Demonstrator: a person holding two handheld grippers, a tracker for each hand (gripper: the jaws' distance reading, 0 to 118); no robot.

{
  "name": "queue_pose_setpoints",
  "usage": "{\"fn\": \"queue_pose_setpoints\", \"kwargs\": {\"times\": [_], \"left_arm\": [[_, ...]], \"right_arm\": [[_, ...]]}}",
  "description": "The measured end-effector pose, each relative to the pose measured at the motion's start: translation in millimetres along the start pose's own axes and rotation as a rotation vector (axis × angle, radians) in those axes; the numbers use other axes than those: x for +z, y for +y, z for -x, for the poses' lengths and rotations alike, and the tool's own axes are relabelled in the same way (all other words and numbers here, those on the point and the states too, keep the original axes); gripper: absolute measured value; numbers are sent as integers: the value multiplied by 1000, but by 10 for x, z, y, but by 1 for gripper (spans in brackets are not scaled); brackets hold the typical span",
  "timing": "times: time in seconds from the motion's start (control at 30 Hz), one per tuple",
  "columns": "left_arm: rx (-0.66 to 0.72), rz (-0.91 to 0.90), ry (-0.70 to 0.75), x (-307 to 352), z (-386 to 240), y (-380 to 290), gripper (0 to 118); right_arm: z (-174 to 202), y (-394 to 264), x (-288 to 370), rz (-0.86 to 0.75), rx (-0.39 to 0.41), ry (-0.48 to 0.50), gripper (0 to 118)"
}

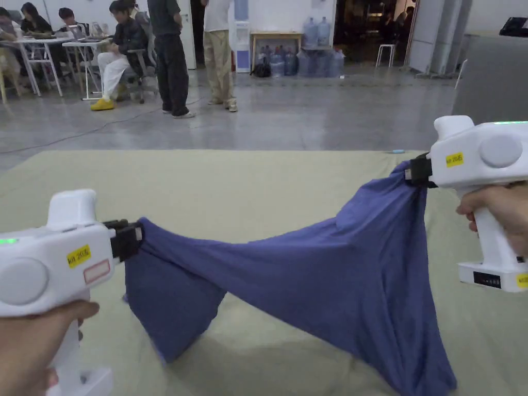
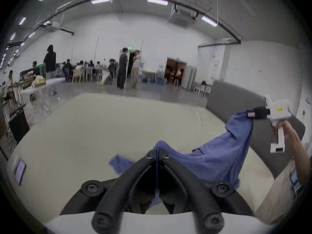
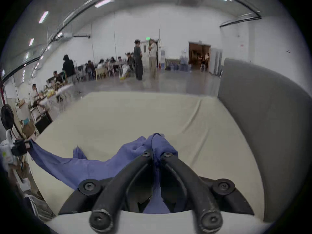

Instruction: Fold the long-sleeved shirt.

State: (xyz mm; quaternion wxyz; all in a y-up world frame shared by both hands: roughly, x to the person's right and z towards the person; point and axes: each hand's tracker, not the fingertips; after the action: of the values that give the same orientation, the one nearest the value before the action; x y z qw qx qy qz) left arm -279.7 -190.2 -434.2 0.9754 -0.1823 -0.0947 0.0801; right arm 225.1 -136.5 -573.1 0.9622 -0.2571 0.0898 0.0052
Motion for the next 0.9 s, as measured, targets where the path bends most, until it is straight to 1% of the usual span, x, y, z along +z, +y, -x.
{"fn": "queue_pose_setpoints", "kwargs": {"times": [0.1,0.13,0.2,0.23,0.27,0.33,0.43,0.53,0.63,0.7,0.77,0.9], "left_arm": [[-37,-85,1,-176,-113,695,0],[-55,-107,-13,-235,-140,908,0],[-78,-149,6,-362,-194,1364,0],[-83,-130,16,-435,-237,1526,0],[-109,-167,21,-491,-270,1730,0],[-145,-167,28,-595,-321,2013,0],[-170,-166,44,-710,-411,2213,0],[-152,-173,33,-812,-432,2182,0],[-138,-137,23,-979,-404,1939,0],[-148,-104,10,-1105,-380,1656,0],[-170,-28,22,-1289,-326,1308,0],[-120,109,2,-1536,-205,614,0]], "right_arm": [[-88,466,172,-85,-11,-30,2],[-118,600,216,-113,-25,-37,2],[-194,915,282,-161,-75,-54,2],[-222,1042,313,-180,-91,-58,2],[-247,1176,342,-198,-99,-65,2],[-289,1388,367,-218,-103,-89,2],[-338,1541,368,-225,-139,-111,2],[-397,1494,267,-225,-158,-113,2],[-440,1259,68,-187,-174,-118,2],[-472,999,-111,-141,-175,-113,2],[-498,667,-334,-91,-184,-126,2],[-561,-14,-694,26,-230,-97,2]]}}
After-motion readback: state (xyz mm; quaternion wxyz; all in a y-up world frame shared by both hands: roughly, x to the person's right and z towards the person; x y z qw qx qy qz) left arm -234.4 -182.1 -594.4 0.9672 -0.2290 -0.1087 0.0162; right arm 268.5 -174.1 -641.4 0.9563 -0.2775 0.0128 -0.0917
